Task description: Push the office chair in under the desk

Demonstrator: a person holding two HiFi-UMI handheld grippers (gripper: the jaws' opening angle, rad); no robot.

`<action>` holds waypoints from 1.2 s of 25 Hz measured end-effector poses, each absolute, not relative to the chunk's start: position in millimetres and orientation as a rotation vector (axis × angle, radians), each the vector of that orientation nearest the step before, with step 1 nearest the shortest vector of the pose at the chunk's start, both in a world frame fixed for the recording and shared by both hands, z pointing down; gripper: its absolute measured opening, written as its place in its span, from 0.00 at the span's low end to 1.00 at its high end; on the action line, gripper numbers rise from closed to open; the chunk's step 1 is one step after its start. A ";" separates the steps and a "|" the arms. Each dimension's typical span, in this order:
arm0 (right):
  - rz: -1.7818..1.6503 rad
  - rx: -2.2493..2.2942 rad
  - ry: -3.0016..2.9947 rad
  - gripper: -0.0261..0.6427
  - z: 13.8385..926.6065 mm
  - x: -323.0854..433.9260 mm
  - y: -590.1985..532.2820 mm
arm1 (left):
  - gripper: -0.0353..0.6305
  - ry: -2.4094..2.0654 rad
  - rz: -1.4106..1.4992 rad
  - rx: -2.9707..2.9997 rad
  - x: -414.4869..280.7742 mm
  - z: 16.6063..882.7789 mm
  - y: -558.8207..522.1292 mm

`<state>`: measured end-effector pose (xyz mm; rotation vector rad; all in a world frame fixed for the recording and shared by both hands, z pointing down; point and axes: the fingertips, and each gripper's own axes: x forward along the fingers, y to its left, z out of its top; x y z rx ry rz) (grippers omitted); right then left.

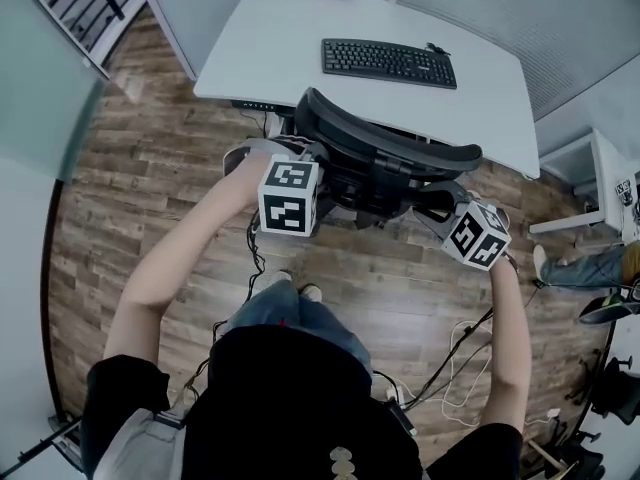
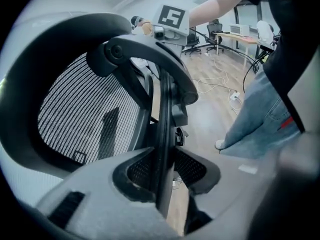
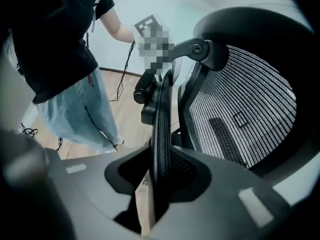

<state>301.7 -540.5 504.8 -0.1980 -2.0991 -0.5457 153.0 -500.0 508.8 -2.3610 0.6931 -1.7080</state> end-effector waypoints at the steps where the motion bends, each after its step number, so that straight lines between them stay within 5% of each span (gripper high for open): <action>1: -0.546 -0.200 -2.097 0.22 505.2 301.3 -547.4 | 0.25 0.698 -1.709 -2.362 152.9 508.9 -505.8; 30: -0.633 -0.049 -2.143 0.29 492.4 292.5 -590.5 | 0.29 0.834 -1.554 -2.245 143.2 502.8 -541.9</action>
